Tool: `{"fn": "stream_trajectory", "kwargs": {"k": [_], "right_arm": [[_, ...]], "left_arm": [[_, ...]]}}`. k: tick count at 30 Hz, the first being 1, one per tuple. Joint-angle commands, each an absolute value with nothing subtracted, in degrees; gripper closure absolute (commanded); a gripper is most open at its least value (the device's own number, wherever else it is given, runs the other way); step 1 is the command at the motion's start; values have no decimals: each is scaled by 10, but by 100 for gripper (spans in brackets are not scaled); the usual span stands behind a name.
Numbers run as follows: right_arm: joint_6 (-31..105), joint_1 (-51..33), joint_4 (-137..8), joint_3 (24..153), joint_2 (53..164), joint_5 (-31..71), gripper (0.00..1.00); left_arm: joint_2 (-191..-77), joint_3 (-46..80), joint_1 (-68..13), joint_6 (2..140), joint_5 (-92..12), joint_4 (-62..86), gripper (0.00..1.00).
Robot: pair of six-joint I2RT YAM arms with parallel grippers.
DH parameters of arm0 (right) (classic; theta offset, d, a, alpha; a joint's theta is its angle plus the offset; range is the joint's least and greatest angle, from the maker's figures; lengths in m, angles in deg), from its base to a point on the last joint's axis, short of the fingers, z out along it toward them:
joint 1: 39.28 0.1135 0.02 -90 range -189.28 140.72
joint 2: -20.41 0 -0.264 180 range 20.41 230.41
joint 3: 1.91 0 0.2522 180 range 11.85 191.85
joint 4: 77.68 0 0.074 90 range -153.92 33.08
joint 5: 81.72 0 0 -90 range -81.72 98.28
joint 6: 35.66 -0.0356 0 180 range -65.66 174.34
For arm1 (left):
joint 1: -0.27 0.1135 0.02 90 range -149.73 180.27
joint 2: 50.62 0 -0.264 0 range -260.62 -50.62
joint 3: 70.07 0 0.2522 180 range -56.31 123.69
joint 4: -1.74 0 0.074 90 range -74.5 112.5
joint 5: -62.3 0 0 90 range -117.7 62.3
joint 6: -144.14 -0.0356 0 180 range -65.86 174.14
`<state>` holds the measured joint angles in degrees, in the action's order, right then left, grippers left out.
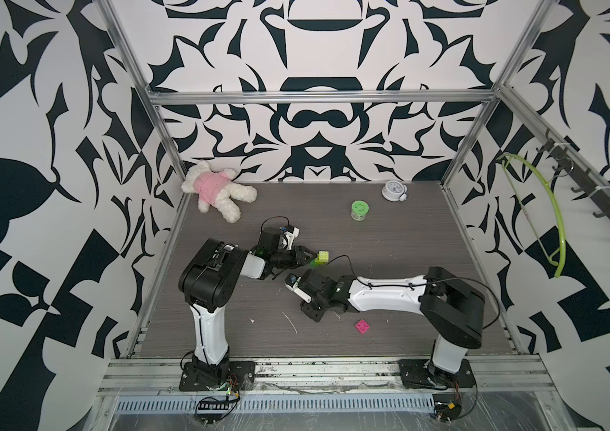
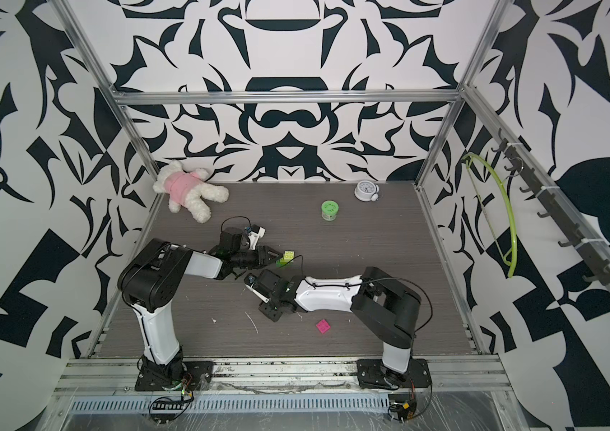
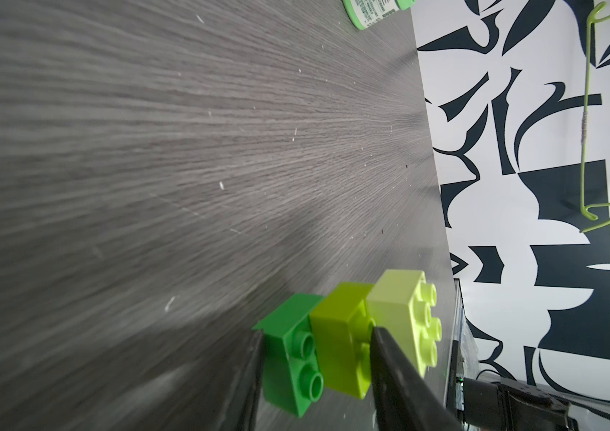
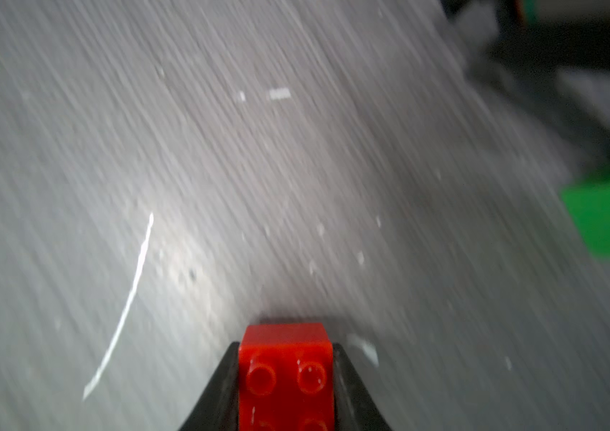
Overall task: Assemble the letter y with lego
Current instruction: Move the lego brick at the center of the board.
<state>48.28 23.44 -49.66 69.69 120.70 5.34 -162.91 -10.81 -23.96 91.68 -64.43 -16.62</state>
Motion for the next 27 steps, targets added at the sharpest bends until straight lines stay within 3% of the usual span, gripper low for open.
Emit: {"fn": "stream_trajectory", "kwargs": {"k": [1, 13, 17, 27], "right_arm": [[431, 237, -418, 677, 1156, 39, 70], [405, 236, -317, 688, 1143, 34, 59], [396, 236, -305, 701, 1143, 46, 45], [387, 222, -152, 797, 1145, 44, 45]], "left_arm": [[-1704, -146, -239, 896, -527, 50, 51], [-1704, -146, -239, 894, -524, 52, 51], [-1704, -146, -238, 894, -525, 52, 51], [-1705, -145, -239, 893, -526, 52, 51]]}}
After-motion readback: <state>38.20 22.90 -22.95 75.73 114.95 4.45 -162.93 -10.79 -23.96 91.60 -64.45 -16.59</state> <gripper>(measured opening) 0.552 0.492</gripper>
